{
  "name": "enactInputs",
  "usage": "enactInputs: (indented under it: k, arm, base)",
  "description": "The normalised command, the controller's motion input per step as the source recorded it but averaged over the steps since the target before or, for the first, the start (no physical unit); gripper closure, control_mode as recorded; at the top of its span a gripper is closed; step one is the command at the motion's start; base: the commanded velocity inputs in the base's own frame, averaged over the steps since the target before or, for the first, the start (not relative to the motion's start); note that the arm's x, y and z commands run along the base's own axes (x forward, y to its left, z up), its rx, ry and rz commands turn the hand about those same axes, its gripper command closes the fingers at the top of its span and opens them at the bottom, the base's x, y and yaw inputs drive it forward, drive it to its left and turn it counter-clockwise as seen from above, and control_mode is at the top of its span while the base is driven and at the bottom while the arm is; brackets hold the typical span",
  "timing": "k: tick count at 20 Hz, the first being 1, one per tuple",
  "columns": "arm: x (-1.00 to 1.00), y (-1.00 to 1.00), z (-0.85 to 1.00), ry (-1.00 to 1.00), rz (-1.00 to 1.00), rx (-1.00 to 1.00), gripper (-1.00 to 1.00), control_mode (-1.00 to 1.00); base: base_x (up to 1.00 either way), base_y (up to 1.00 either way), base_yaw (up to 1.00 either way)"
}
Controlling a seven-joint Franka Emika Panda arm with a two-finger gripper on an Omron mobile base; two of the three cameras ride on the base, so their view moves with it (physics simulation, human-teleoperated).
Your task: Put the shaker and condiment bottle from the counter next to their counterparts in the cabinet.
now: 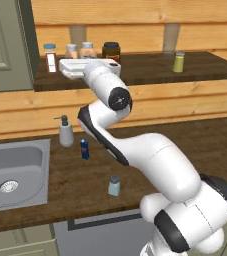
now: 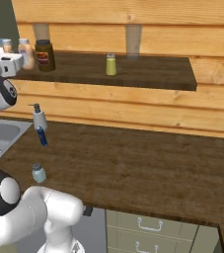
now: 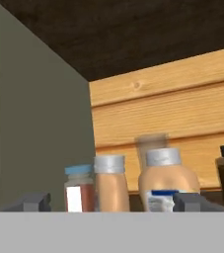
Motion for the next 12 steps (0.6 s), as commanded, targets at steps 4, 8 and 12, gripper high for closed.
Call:
enactInputs:
  k: [4, 8, 12]
  arm:
    - [-0.53, -0.79, 0.01, -0.04, -0.02, 0.0, -1.0, -1.0]
    - [-0.44, -1.0, 0.0, -0.02, 0.0, -0.01, -1.0, -1.0]
    - [-0.54, -1.0, 0.0, -0.04, 0.05, -0.03, -1.0, -1.0]
  base:
    - [0.0, 0.0, 0.0]
    - [0.0, 0.0, 0.0]
    - [0.0, 0.0, 0.0]
